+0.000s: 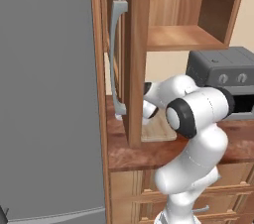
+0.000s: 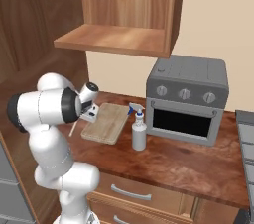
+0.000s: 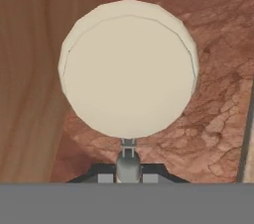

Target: Grab the spray bottle from the cabinet, then place it next to the cutting board for sanitizing. Then grab the dish brush from the countertop next to the sink and place it next to the cutting board.

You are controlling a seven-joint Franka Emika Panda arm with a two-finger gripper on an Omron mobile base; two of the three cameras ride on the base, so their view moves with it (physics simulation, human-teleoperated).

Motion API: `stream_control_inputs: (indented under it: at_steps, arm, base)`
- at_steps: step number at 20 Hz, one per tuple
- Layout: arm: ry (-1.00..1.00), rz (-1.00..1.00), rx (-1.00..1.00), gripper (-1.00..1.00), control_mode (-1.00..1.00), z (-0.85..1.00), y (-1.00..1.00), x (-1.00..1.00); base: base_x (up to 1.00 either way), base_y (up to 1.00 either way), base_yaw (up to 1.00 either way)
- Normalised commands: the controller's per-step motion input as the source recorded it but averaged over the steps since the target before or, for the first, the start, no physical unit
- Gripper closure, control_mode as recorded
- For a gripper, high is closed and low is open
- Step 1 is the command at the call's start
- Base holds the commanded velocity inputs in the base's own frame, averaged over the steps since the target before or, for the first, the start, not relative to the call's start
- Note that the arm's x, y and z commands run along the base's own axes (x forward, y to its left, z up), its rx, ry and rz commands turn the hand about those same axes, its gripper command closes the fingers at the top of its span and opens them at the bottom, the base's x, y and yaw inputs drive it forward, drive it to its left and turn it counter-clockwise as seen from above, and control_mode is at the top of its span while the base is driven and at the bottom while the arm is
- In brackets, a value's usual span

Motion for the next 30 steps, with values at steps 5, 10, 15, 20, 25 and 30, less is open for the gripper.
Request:
stream_control_inputs:
  at_steps: [5,10,15,20,25,30]
  arm:
    - [0.00,0.00,0.00,1.00,-1.00,-0.27,0.00,0.17]
    - [0.00,0.00,0.00,-1.00,-1.00,-0.32,0.00,0.18]
    - [0.00,0.00,-0.01,-1.00,-1.00,-0.26,0.01,0.13]
    - [0.00,0.00,0.00,-1.00,-1.00,-0.02,0.00,0.00]
    - [-0.01,0.00,0.00,-1.00,-1.00,0.07,0.00,-0.20]
    - [-0.04,0.00,0.03,-1.00,-1.00,0.39,0.00,-0.49]
  base:
    - [0.00,0.00,0.00]
    - [0.00,0.00,0.00]
    - [0.00,0.00,0.00]
    - [0.00,0.00,0.00]
    - [0.00,0.00,0.00]
    - [0.00,0.00,0.00]
